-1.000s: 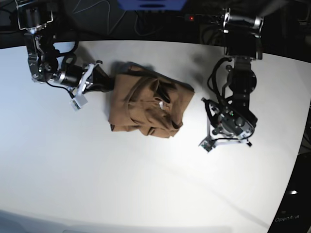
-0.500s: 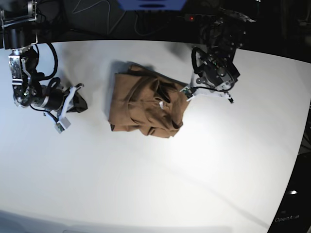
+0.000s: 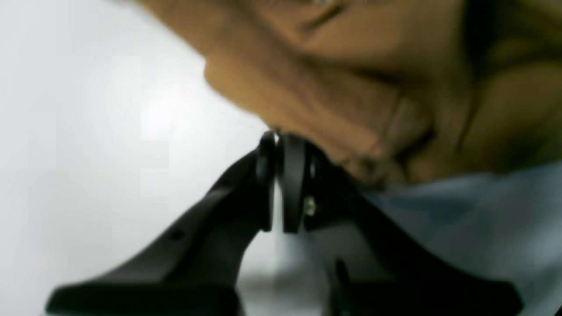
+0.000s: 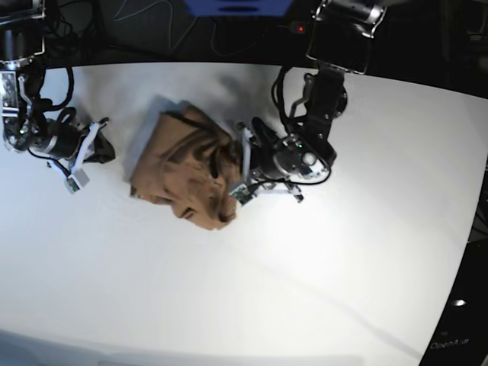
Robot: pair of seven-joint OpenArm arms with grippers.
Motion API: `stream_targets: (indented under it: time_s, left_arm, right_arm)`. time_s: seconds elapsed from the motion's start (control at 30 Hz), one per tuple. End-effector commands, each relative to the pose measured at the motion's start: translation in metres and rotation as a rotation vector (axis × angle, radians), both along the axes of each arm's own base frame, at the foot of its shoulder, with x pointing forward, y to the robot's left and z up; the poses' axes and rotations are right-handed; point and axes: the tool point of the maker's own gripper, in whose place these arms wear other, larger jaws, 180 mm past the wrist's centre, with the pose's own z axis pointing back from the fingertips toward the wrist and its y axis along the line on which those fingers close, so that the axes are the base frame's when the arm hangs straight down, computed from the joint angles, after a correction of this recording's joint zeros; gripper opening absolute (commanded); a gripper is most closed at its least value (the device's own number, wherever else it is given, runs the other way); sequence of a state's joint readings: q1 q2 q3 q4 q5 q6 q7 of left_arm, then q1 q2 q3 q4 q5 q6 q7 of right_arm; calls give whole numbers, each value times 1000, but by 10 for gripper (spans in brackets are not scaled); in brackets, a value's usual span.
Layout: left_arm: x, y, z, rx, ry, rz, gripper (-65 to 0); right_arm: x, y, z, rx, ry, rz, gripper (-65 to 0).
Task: Fold the T-shirt properly
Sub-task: 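Squeeze the bundle's sides inward with both grippers and release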
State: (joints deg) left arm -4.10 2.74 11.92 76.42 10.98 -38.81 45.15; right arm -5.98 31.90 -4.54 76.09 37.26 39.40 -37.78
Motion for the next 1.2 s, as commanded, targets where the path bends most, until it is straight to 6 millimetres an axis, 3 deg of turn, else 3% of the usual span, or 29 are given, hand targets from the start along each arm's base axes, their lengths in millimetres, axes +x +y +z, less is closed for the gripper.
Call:
stream_targets:
  time_s: [0.0, 0.2, 0.33, 0.4, 0.67, 0.87, 1.0, 1.17]
  left_arm:
    - [-31, 21, -34, 156, 128, -44, -609]
    - [29, 12, -9, 96, 10, -39, -609]
    - [48, 14, 2, 103, -24, -35, -609]
    - [47, 15, 1, 108, -19, -38, -609]
    - [37, 25, -10, 128, 8, -37, -609]
    - [25, 26, -19, 129, 35, -37, -609]
    - [22, 25, -21, 129, 41, -39, -609]
    - [22, 22, -20, 122, 42, -40, -609]
  right_arm:
    - [3, -7, 13, -14, -34, 11, -643]
    - [-7, -6, 36, -42, -91, 42, -643]
    - [-4, -10, 39, -46, -103, 30, -643]
    - [1, -14, 43, -58, -117, 32, -643]
    - [58, -34, 73, -274, -237, 88, -643]
    - [88, -4, 82, -315, -295, 174, -643]
    - [97, 21, 77, -343, -309, 237, -643]
    - [98, 33, 66, -394, -313, 259, -647]
